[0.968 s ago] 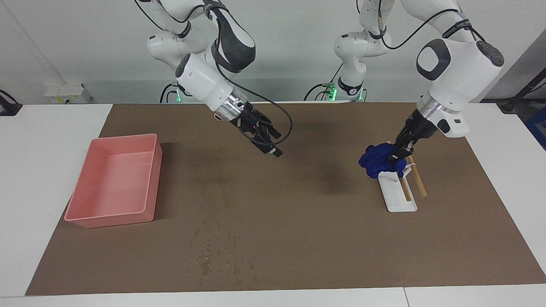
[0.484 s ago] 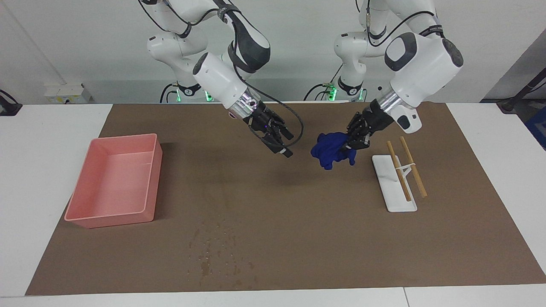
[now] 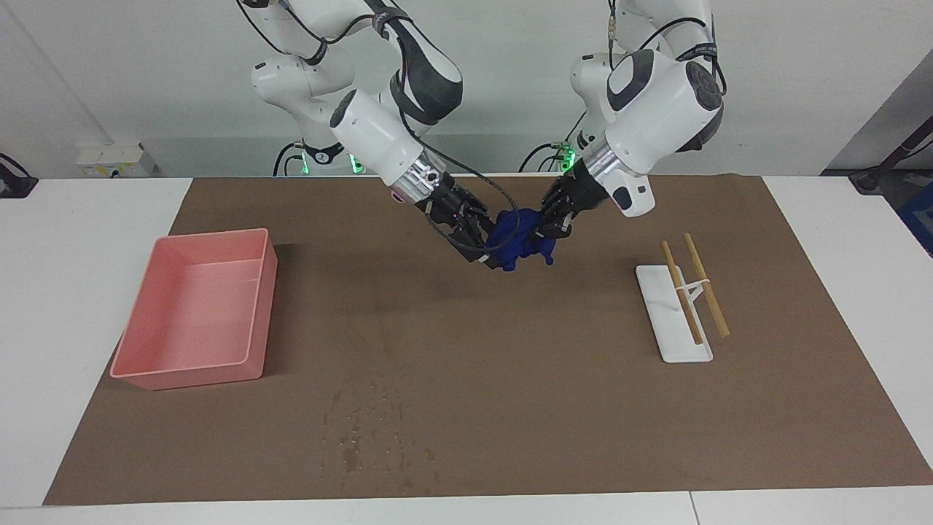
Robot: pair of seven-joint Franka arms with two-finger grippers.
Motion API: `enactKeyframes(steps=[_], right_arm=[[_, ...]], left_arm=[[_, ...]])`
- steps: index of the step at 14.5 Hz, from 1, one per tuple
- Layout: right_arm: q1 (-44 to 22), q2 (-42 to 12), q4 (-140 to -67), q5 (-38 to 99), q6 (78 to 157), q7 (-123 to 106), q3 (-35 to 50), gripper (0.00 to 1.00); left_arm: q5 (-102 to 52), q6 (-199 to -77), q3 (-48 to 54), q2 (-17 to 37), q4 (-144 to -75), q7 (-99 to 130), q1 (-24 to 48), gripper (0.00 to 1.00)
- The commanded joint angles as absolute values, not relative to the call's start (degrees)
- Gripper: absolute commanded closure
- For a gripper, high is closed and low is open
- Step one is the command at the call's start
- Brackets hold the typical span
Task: Wipe water with towel using both arms
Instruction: 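Grasp the towel with the right gripper and open the left gripper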
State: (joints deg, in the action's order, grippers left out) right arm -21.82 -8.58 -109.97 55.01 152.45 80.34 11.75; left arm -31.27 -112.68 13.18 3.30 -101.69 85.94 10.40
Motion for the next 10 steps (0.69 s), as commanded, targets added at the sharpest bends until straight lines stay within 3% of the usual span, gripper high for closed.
enactKeyframes(steps=[1,6,7,8,10], right_arm=[[-22.15,-8.53,-110.04,56.16,153.81,81.04,11.78,0.0],[-22.15,-8.53,-110.04,56.16,153.9,80.77,11.69,0.0],[-22.15,-8.53,-110.04,56.16,153.98,80.16,11.69,0.15],[-22.15,-8.61,-109.95,56.16,153.98,79.37,11.69,0.47],[-22.06,-8.88,-109.95,56.16,155.12,77.18,11.78,1.0]], left_arm=[[-32.96,-114.61,12.3,0.79,-103.62,87.89,12.65,1.0],[-33.05,-119.17,12.3,0.79,-104.32,90.17,16.08,1.0],[-33.05,-119.88,12.3,0.79,-104.85,90.18,16.34,1.0],[-33.05,-120.06,12.3,0.79,-104.85,90.18,16.43,1.0],[-33.13,-120.32,12.3,0.79,-104.85,90.26,16.7,1.0]])
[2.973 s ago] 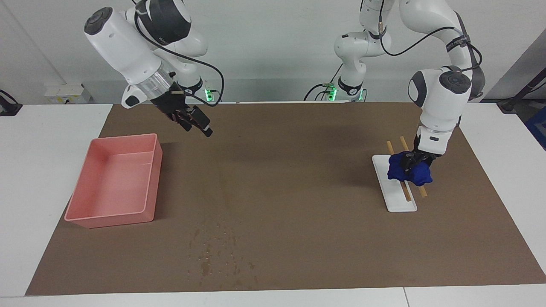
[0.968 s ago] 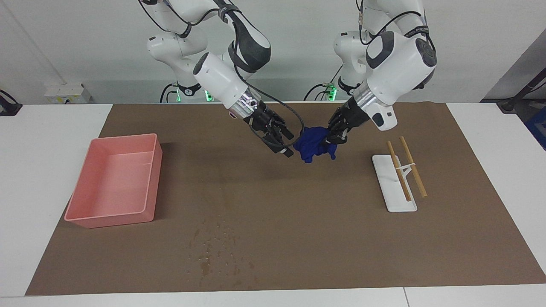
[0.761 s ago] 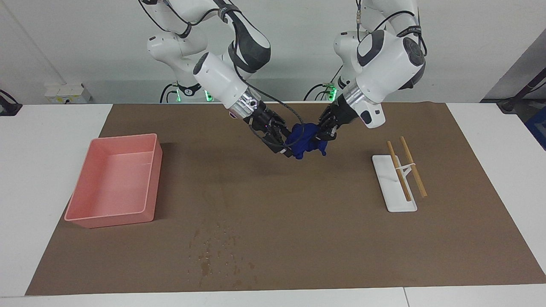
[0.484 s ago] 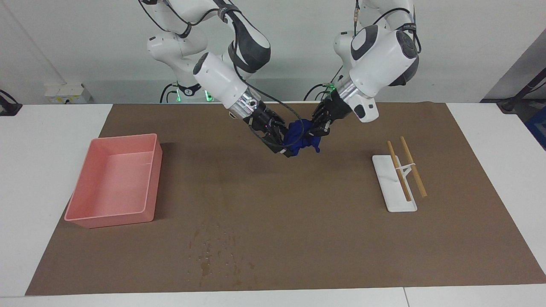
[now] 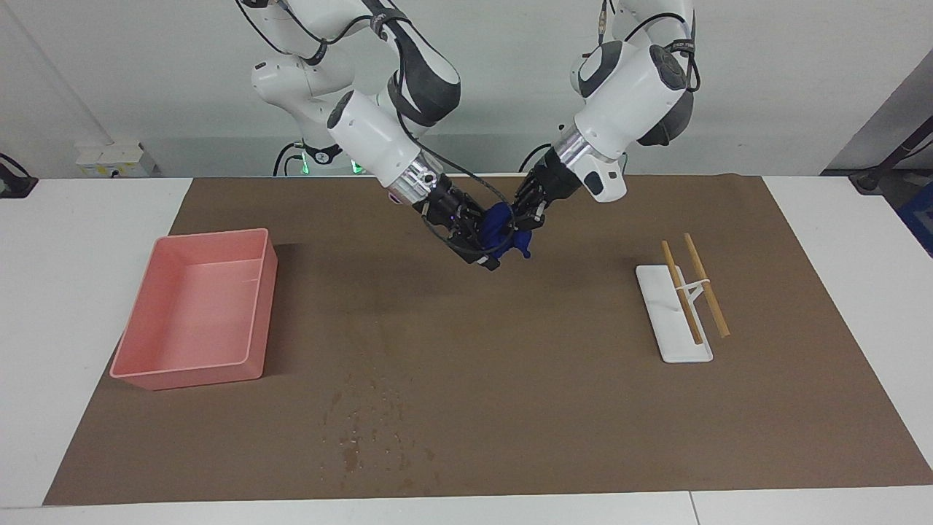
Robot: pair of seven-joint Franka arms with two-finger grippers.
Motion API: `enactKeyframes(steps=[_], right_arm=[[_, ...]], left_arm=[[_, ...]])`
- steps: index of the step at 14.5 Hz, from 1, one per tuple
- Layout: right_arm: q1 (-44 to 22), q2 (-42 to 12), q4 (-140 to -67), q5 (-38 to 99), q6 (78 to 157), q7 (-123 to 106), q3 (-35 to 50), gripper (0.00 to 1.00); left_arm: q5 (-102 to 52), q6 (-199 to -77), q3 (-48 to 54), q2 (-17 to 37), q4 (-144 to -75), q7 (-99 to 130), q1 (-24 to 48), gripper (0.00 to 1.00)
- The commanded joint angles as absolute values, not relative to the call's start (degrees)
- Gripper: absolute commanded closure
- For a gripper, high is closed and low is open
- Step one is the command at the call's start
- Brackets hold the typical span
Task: Wipe water with towel using both arms
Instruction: 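Grasp the towel with the right gripper and open the left gripper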
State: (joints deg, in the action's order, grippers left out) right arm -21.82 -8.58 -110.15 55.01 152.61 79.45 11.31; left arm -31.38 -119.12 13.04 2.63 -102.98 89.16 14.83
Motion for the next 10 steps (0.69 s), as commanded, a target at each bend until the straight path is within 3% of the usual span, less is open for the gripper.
enactKeyframes(steps=[1,8,10], right_arm=[[-22.06,-8.96,-109.95,56.16,154.95,76.73,11.78,1.0],[-21.88,-8.79,-110.04,55.9,153.72,66.55,11.69,1.0],[-21.8,-8.61,-110.3,55.99,153.02,63.82,11.69,1.0]], left_arm=[[-33.74,-121.02,12.3,0.79,-104.85,90.44,16.79,1.0],[-33.75,-122.87,12.3,0.62,-105.82,90.62,17.23,1.0],[-33.31,-122.87,12.3,0.7,-105.47,90.7,17.23,0.0]])
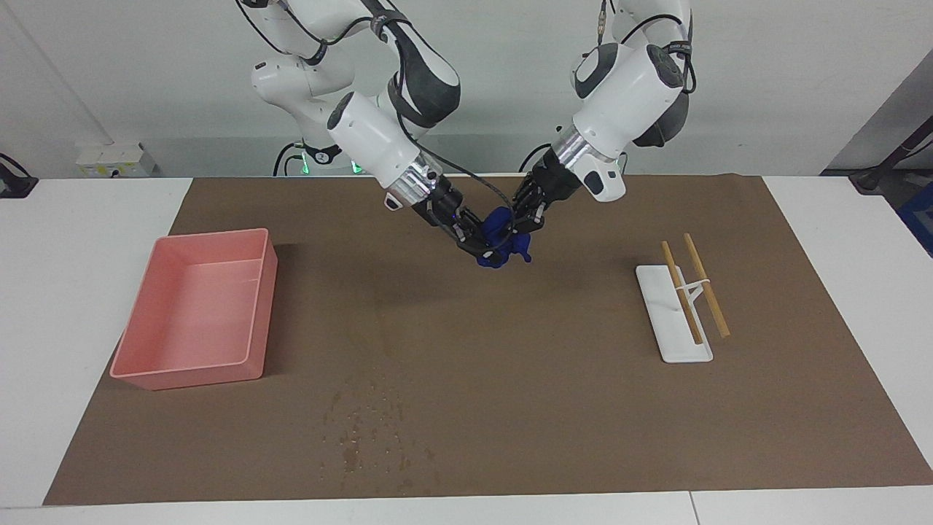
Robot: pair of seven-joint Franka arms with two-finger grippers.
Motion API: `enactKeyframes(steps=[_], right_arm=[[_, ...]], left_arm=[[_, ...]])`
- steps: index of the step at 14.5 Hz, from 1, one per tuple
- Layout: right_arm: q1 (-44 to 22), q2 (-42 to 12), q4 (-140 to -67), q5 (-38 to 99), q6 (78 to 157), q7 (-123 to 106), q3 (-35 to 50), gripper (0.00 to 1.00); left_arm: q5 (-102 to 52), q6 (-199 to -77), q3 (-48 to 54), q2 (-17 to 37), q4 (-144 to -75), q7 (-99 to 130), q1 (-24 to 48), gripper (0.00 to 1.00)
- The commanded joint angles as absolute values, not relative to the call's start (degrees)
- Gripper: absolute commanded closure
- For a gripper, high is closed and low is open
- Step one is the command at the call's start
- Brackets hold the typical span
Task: Wipe water with towel using both arms
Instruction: 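Grasp the towel with the right gripper and open the left gripper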
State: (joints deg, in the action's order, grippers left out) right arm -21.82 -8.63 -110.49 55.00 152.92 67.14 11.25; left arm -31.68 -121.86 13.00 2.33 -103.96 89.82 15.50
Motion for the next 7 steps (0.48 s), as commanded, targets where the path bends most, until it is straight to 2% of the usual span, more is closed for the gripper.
enactKeyframes(steps=[1,3,5,7], right_arm=[[-21.45,-8.61,-110.3,55.99,152.41,63.72,11.69,1.0],[-21.36,-8.53,-110.39,55.2,151.7,61.98,11.6,1.0],[-20.75,-8.09,-111.0,54.32,148.12,56.11,11.25,1.0],[-18.64,-7.65,-111.62,53.27,145.73,51.44,11.25,1.0]], left_arm=[[-33.05,-122.87,12.3,0.7,-105.47,90.36,17.31,0.0],[-30.78,-122.78,12.22,0.88,-105.12,89.83,17.23,0.0],[-20.53,-123.22,12.22,1.49,-104.16,86.24,16.7,0.0],[-16.79,-123.13,11.69,1.58,-104.15,79.75,15.04,0.0]])
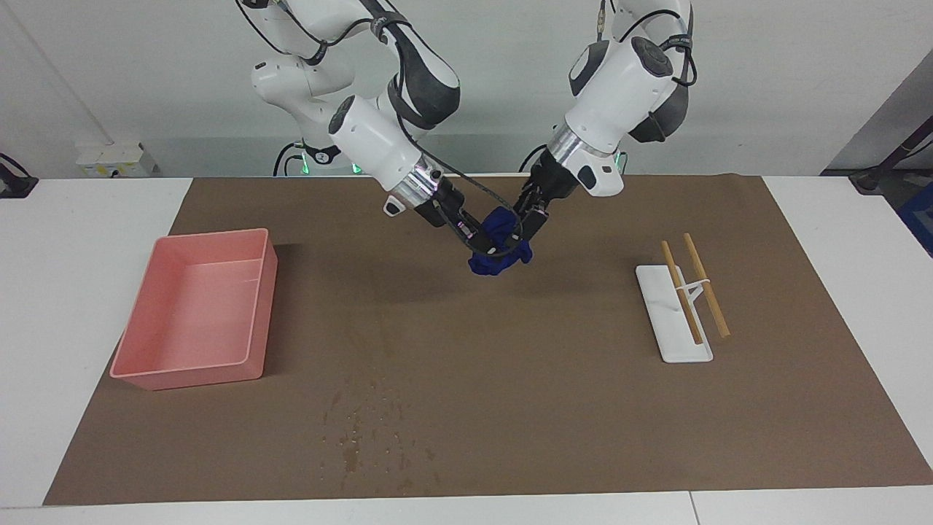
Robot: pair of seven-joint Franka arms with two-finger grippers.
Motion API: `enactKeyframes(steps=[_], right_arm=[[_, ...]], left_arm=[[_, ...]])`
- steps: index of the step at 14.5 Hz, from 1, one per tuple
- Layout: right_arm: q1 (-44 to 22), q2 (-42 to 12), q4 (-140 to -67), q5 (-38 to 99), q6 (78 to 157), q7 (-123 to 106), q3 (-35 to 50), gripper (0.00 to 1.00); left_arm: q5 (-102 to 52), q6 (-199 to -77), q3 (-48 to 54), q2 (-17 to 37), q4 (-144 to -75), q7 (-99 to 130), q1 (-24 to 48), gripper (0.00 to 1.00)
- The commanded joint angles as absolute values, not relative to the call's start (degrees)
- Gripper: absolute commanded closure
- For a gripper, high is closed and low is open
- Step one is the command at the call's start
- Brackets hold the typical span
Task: Wipe water with towel using both arms
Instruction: 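Grasp the towel with the right gripper and open the left gripper, then lower the towel onto the water with the right gripper while the left withdraws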
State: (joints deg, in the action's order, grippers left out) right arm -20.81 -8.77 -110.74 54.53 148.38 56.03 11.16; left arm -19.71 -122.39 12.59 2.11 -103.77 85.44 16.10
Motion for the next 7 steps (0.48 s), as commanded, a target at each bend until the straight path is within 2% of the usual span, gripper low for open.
enactKeyframes(steps=[1,5,7], right_arm=[[-18.11,-7.56,-111.62,51.96,144.68,49.76,11.25,1.0],[-14.16,-7.56,-111.8,40.55,138.97,42.57,11.25,1.0],[-11.53,-7.65,-111.8,36.58,135.89,35.89,11.25,1.0]], left_arm=[[-16.27,-123.31,11.69,1.67,-104.06,74.32,13.03,0.0],[-14.78,-121.82,11.6,1.76,-103.97,50.76,5.55,0.0],[-5.49,-119.54,11.69,1.67,-103.8,40.39,4.83,0.0]])
